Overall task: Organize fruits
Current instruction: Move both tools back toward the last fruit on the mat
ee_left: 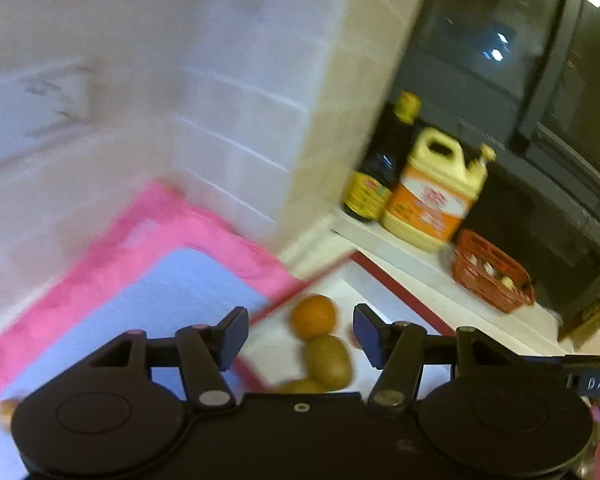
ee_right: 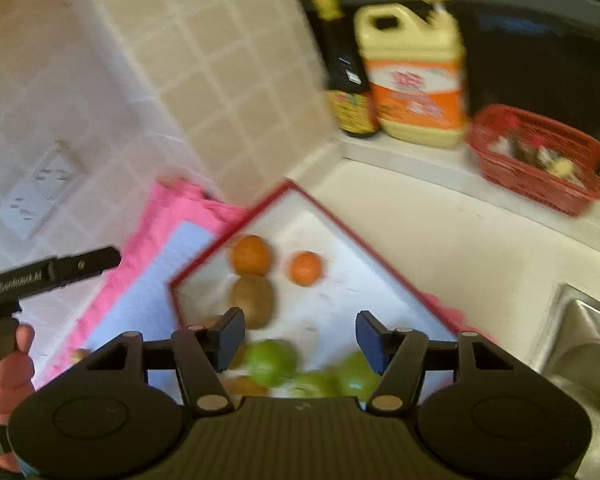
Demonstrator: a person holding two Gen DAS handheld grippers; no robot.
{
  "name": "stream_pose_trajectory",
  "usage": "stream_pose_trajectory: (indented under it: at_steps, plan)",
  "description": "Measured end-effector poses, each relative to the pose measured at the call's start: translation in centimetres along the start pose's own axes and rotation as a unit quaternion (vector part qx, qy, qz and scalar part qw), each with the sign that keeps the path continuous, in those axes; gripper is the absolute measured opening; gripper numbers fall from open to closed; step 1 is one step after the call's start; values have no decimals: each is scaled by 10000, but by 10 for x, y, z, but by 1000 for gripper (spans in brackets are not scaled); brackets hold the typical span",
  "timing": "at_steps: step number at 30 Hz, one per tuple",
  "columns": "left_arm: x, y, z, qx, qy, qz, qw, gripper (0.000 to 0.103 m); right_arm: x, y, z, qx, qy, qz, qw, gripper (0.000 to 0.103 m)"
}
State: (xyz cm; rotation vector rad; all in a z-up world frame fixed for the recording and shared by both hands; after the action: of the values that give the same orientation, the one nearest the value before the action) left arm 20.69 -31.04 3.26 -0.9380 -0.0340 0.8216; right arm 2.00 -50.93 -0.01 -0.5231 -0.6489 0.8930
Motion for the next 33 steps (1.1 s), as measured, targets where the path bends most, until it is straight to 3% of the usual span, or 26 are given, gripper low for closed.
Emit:
stream_pose_trajectory:
  at_steps: [4,7,11,20,27,29,31,33]
  plan:
    - [42,-3,69,-508,-464,235,9974,71,44,-7,9,-231,-280,370,9987,71]
    - [73,-1,122,-878,-952,430,9906,71,80,-9,8,-286,-529,623,9962,76]
    - [111,12,191,-1393,-1727,758,9721,71,130,-6,1,-221,-921,944,9910,76]
    - [181,59,301,-1863,-2748,1297,9343,78,238,18,-27,82,-1660,1606,9729,78]
    - [238,101,323,-1718,-3121,1674,9193,78,306,46,-62,272,-1899,2035,9601,82]
    - [254,116,312,-1580,-3194,1807,9167,78,320,60,-75,102,-1893,2192,9571,82]
    - [270,133,295,-1365,-3246,1978,9148,78,331,74,-95,119,-1625,2420,9565,81]
    - [282,151,275,-1125,-3318,2048,9140,78,339,87,-116,235,-1615,2588,9520,74]
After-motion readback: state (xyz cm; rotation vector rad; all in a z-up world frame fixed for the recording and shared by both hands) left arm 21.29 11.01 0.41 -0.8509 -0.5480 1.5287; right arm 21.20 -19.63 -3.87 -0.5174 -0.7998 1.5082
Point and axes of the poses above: each gripper's, at about its wrist camera, not at the fingertips, and z roughly against the way its jaws point, x to its left, y to its underside, the point moved 1 cm from there along -z, roughly the way its jaws point, and after that the axes turned 5 degrees about z, right-handed, at the moved point
